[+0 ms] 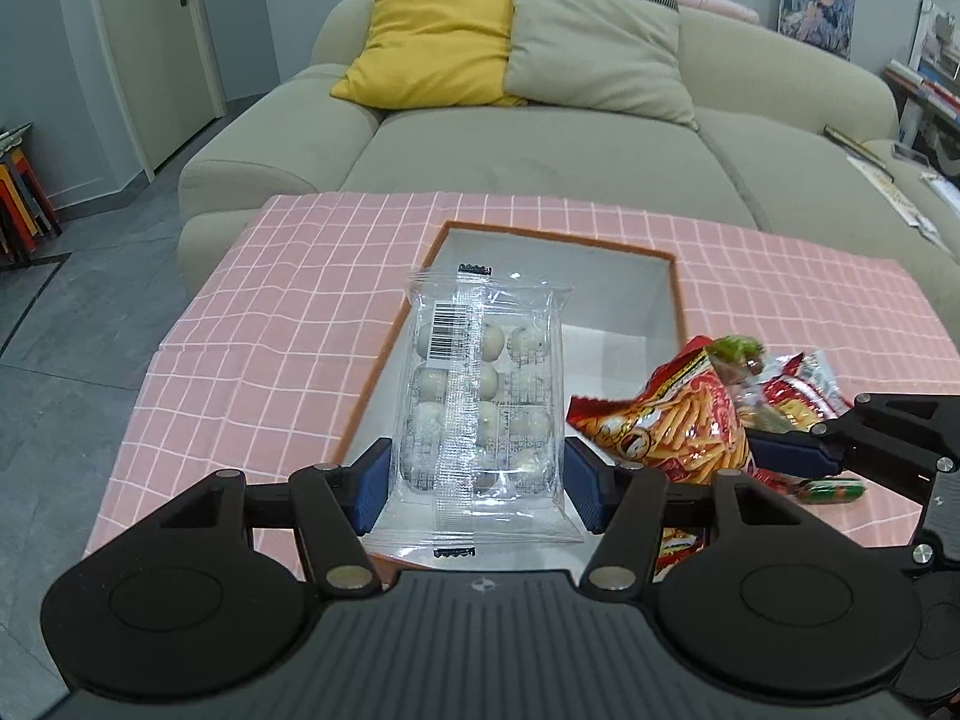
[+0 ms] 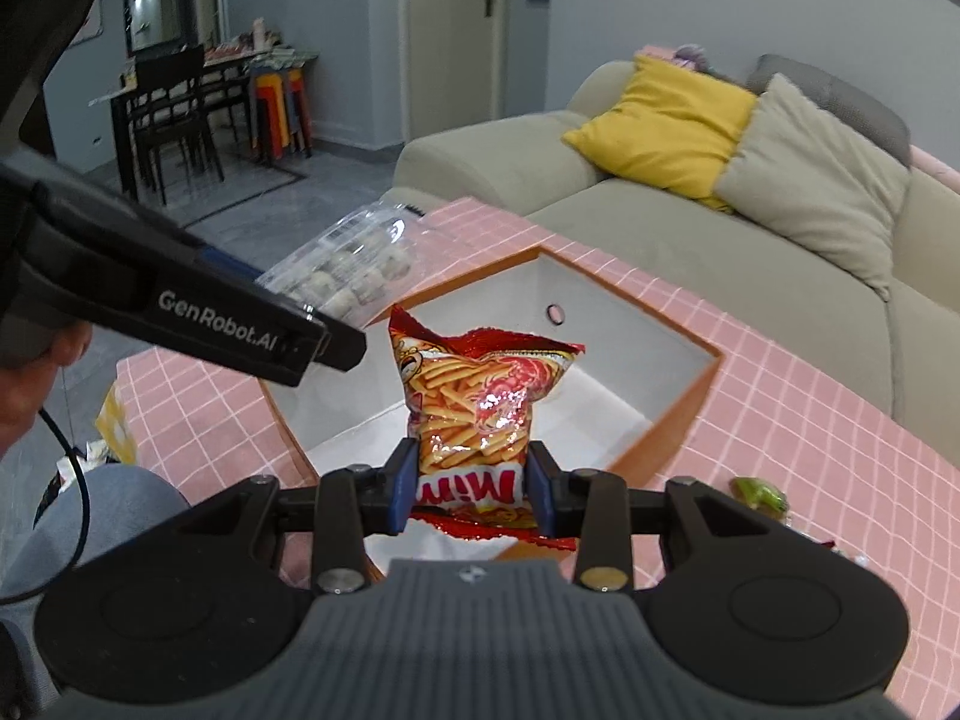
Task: Organize snacks
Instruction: 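Carry the candy pack with the left tool while the right tool carries the chip bag over the box, then open both tools to drop the candy pack and chip bag into the box, then move both tools back toward the remaining snacks on the table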
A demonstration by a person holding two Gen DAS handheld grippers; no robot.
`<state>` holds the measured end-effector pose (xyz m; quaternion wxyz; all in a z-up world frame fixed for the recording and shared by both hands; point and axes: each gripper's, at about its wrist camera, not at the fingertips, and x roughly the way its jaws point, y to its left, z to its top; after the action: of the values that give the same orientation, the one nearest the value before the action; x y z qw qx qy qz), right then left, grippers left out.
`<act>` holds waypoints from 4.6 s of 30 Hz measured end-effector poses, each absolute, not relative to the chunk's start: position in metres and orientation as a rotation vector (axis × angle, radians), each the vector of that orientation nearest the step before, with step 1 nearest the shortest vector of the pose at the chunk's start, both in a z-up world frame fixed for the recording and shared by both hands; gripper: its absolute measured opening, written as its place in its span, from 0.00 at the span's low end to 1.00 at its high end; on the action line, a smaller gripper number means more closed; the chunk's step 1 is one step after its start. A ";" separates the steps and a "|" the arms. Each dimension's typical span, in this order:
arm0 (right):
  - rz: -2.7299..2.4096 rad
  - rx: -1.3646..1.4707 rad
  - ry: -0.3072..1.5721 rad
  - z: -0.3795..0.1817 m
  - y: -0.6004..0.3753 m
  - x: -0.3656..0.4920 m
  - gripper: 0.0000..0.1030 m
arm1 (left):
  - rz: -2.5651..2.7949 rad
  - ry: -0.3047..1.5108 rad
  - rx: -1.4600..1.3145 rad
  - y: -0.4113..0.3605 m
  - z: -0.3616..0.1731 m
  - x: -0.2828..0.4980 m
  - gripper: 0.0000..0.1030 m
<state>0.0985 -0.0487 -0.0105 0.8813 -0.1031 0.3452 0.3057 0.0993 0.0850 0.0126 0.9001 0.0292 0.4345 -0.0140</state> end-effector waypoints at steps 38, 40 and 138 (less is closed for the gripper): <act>0.790 -0.375 1.206 -0.096 0.027 0.188 0.35 | -0.021 1.306 0.195 0.110 -0.066 0.172 0.62; 0.787 -0.375 1.218 -0.098 0.027 0.189 0.35 | -0.007 1.308 0.204 0.110 -0.067 0.172 0.57; 0.393 -0.352 0.828 -0.165 -0.248 0.099 0.70 | -0.264 1.085 -0.001 -0.094 -0.135 0.091 0.65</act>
<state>0.0988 -0.2478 -0.1648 0.8819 -0.1689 0.3976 0.1888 0.0911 -0.0936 -0.1350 0.8480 -0.0002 0.5149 -0.1254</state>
